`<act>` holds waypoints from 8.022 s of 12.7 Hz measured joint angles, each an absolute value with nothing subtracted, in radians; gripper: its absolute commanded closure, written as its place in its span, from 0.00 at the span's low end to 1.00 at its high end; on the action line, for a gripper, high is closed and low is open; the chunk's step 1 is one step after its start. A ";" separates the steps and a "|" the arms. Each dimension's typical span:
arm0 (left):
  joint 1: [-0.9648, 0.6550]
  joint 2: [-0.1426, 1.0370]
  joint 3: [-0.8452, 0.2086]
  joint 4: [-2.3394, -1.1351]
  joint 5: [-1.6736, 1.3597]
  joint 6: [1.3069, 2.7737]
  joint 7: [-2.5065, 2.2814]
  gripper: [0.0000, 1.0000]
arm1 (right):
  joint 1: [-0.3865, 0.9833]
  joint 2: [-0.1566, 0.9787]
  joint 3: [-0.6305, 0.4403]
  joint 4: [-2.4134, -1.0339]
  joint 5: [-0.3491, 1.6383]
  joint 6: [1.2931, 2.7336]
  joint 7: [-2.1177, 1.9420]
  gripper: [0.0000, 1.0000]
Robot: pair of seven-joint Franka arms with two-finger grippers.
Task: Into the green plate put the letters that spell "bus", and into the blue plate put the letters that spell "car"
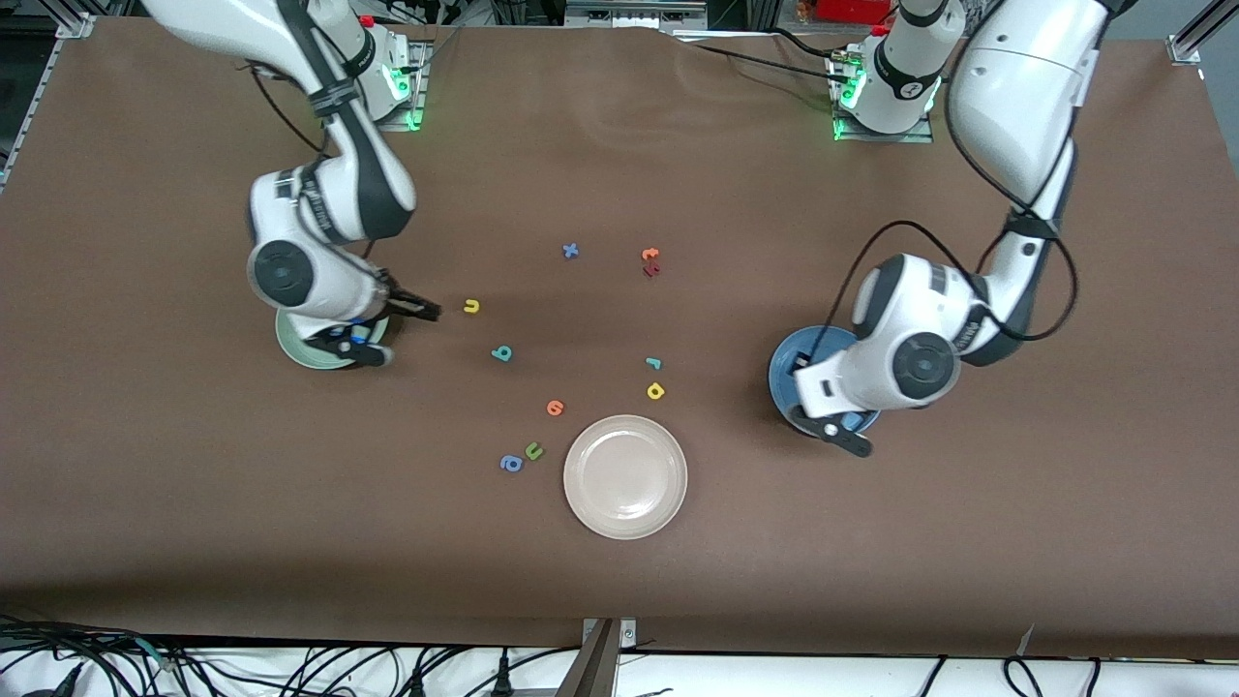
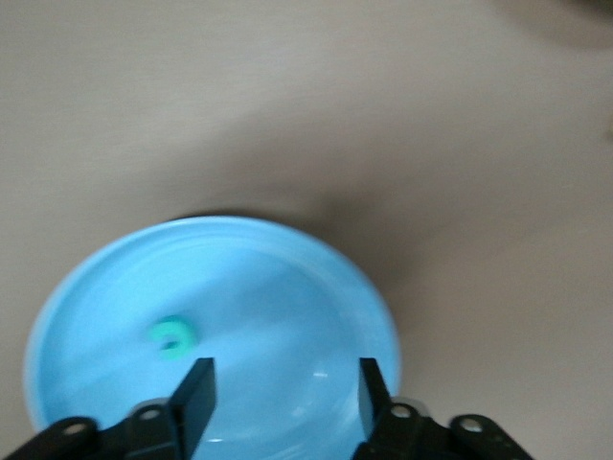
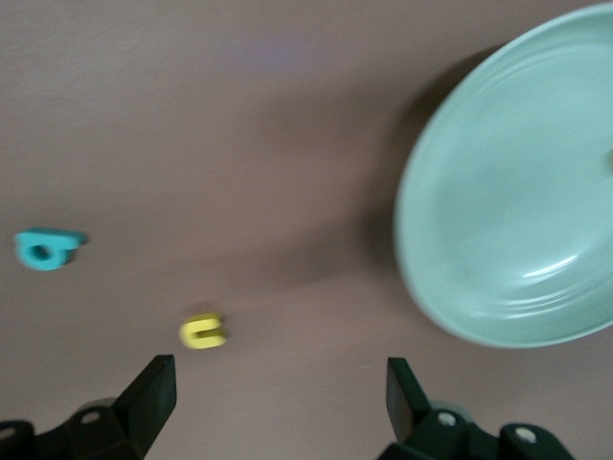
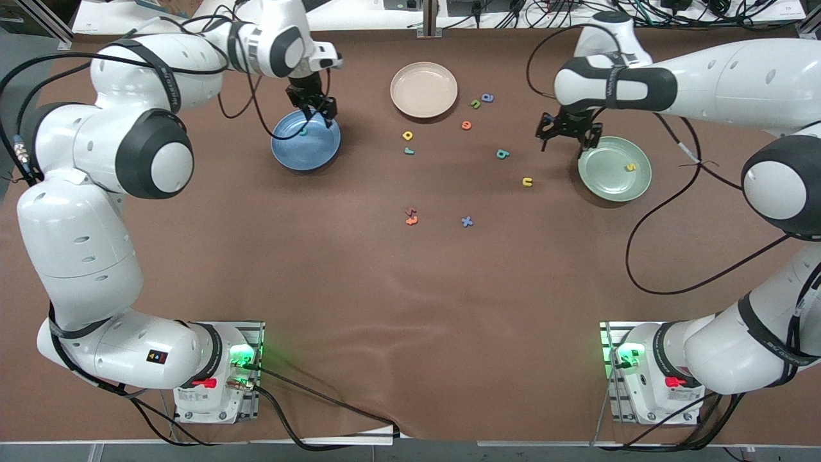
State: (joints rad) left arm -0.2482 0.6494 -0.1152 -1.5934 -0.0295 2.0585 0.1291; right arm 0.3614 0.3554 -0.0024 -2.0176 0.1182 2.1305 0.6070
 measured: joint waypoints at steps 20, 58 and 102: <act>-0.582 0.873 -0.121 -1.410 0.032 2.318 -0.432 0.21 | 0.367 0.459 0.095 -2.135 0.120 2.426 0.748 0.76; -0.375 0.811 -0.247 -1.396 0.127 2.197 -0.119 0.00 | 0.544 0.581 -0.041 -1.844 0.141 2.396 0.901 0.04; -0.136 0.639 -0.214 -1.469 0.095 1.815 0.264 0.00 | 0.524 0.397 -0.527 -2.134 0.142 2.063 0.035 0.02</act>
